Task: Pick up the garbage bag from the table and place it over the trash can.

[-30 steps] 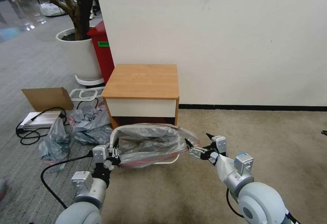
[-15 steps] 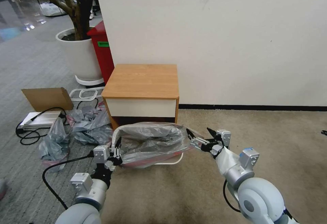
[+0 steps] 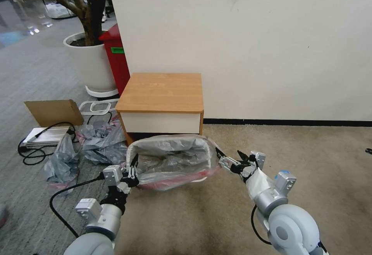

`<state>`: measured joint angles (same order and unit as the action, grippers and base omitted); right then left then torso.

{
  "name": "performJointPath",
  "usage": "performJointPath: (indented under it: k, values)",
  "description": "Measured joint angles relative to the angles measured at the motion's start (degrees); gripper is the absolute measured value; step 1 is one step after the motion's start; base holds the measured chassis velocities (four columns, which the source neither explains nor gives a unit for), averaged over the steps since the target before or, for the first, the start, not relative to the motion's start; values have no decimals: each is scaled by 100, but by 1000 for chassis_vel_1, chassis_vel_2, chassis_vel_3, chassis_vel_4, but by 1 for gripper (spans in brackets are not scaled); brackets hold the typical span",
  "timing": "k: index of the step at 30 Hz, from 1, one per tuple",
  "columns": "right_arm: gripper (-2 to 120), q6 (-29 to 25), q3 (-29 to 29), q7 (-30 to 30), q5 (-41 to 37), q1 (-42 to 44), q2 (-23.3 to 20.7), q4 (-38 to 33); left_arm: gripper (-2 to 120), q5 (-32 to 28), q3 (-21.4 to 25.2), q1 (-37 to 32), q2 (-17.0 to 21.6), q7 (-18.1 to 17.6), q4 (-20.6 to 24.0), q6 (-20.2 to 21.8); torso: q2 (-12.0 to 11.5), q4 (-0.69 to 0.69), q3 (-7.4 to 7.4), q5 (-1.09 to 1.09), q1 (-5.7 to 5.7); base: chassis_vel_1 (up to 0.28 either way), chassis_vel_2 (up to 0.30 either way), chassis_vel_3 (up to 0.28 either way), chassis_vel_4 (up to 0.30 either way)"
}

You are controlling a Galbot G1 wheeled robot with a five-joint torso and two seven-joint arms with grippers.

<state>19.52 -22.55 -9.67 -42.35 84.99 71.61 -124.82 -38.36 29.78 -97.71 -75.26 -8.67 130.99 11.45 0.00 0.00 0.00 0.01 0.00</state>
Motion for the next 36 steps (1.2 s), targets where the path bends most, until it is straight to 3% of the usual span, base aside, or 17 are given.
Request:
performJointPath:
  k: [10,17,22,28,36]
  values:
    - [100,-80,-184,16,-169,240,299,-225,4,-349,128,99,-48,-430,-46,307,0,0,0,-1,0,0,0,0,0]
    - [100,486,-245,10,-1256,536,362,-505,4,-356,128,198,-141,-650,-123,446,0,0,0,0,0,0,0,0,0]
    - [100,542,-138,-32,-1381,691,457,-648,4,-341,127,214,-165,-662,-143,455,0,0,0,-1,0,0,0,0,0]
    - [100,540,345,-342,-1072,994,623,-1112,4,-86,109,226,-183,-662,-248,420,0,0,0,-2,0,0,0,0,0]
    - [100,527,1258,-690,-605,1138,703,-1288,4,837,-66,236,-154,-349,-386,55,0,1,-1,-2,0,0,0,0,0]
